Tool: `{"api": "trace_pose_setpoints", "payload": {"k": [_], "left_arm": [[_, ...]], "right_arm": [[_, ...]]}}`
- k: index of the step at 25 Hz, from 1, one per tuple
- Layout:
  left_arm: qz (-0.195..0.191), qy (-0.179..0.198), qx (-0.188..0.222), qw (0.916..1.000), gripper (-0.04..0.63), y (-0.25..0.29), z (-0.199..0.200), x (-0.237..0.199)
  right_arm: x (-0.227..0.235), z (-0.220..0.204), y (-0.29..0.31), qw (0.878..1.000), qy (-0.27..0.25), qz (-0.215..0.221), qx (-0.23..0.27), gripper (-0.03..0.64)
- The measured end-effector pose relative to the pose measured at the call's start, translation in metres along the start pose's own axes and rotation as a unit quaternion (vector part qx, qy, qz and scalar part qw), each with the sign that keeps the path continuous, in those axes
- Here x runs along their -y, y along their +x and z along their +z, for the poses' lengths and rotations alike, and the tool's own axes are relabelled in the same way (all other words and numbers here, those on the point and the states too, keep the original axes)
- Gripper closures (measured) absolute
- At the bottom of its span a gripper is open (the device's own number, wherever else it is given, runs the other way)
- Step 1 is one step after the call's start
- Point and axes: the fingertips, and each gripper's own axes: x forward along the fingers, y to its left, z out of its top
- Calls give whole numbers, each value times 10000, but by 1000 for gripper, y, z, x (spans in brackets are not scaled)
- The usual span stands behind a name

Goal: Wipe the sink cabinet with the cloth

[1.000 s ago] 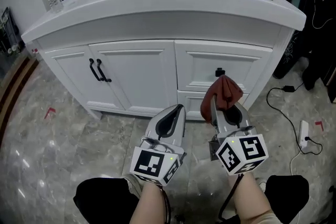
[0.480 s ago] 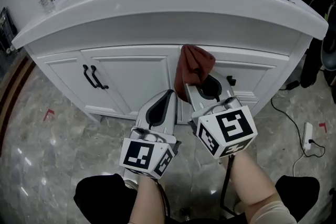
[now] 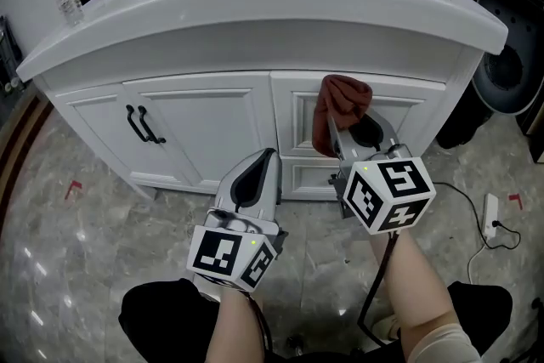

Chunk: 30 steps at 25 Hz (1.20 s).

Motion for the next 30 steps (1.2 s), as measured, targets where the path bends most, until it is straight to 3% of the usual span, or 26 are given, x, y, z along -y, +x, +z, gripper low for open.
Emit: {"api": "trace_pose_setpoints", "payload": {"k": [6, 13, 23, 25, 30], "left_arm": [[-238, 36, -181, 9995, 595, 17, -16, 25], [-512, 5, -366, 9980, 594, 33, -37, 52], [-767, 355, -600, 9946, 595, 27, -58, 66], [-670, 256, -608, 9956, 595, 20, -63, 55], [-373, 135, -515, 9979, 595, 4, -53, 25]], "right_arm": [[39, 5, -25, 9995, -101, -286, -7, 532], [93, 10, -58, 9955, -204, -922, -11, 531], [140, 21, -98, 9778, 189, -2071, 246, 535], [124, 17, -95, 9819, 282, -1845, 311, 537], [34, -7, -51, 9979, 276, -543, 198, 537]]}}
